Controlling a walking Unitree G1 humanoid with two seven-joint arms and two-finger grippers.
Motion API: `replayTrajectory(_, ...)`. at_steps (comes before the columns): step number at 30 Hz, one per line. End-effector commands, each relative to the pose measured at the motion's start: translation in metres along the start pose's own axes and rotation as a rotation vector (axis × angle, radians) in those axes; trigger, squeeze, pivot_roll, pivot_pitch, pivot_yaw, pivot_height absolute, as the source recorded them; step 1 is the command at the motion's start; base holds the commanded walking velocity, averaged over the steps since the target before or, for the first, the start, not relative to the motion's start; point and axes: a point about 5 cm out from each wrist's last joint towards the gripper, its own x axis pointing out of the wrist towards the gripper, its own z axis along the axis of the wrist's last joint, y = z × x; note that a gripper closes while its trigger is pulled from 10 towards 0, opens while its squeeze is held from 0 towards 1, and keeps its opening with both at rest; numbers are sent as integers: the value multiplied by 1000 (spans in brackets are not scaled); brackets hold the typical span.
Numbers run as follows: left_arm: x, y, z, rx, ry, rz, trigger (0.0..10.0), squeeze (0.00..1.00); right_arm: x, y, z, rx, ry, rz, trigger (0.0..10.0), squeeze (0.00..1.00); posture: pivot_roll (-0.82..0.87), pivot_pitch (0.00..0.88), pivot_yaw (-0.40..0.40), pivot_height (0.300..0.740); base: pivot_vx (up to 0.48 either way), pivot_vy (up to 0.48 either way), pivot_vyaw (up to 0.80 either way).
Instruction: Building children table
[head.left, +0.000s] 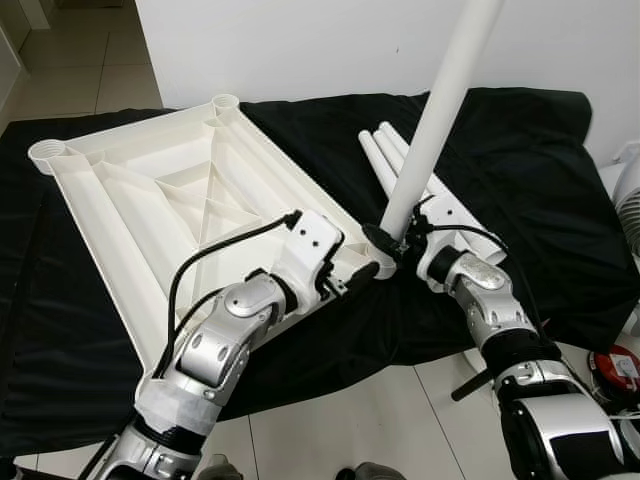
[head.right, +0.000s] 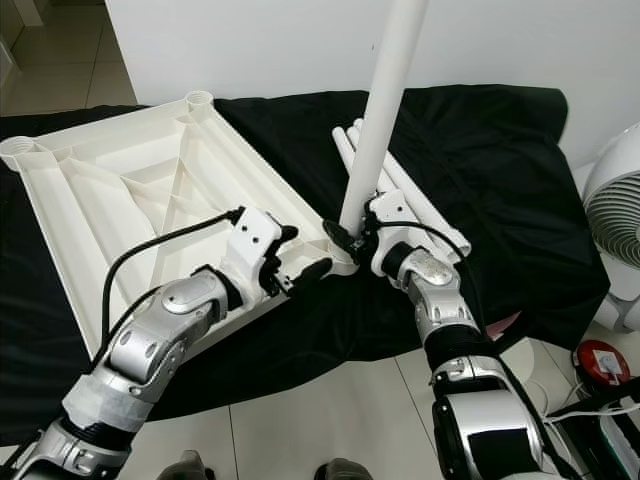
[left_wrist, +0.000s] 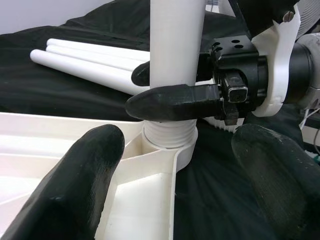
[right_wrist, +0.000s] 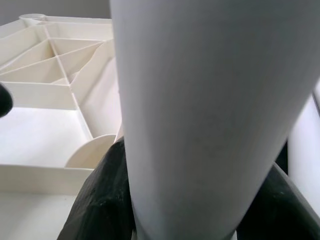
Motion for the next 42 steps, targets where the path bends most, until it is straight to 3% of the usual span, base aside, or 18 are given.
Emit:
replayTrajectory(1, 2, 5, 3, 14, -14, 45, 10000, 0, -3, 4, -18, 1, 91, -24, 0, 0, 28, 0, -47, 740, 0, 0, 0)
replayTrajectory(3, 3, 5, 3, 15, -18, 42, 10000, 0, -4, 4, -20, 2, 93, -46, 0, 0, 28, 0, -47, 740, 0, 0, 0)
replayTrajectory(4, 6, 3, 4, 15, -22, 31, 10000, 0, -4, 4, -21, 19, 82, -109, 10000, 0, 10, 0, -47, 740, 0, 0, 0)
replayTrajectory(12, 11, 2, 5, 19, -31, 18, 10000, 0, 0, 9, -21, 53, 57, -204, 10000, 0, 1, 0, -56, 740, 0, 0, 0)
replayTrajectory(18, 14, 5, 8, 30, -43, 14, 10000, 0, 12, 34, -19, 128, 15, -400, 10000, 0, -4, 0, -49, 740, 0, 0, 0)
replayTrajectory(27, 14, 19, 6, 27, -41, 55, 10000, 0, 11, 57, -17, 178, -16, -610, 10000, 0, 1, 0, -53, 740, 0, 0, 0)
replayTrajectory(33, 15, 31, 7, 10, -43, 91, 10000, 0, 12, 74, -13, 192, -24, -640, 10000, 0, -11, 0, -40, 740, 0, 0, 0)
replayTrajectory(41, 13, 37, 8, 14, -42, 103, 10000, 0, 8, 77, -8, 177, -50, -636, 10000, 0, -15, 0, -20, 740, 0, 0, 0)
replayTrajectory(42, 11, 39, 8, 8, -43, 112, 10000, 0, 7, 77, -4, 175, -74, -626, 10000, 1000, -15, 0, -18, 740, 0, 0, 0)
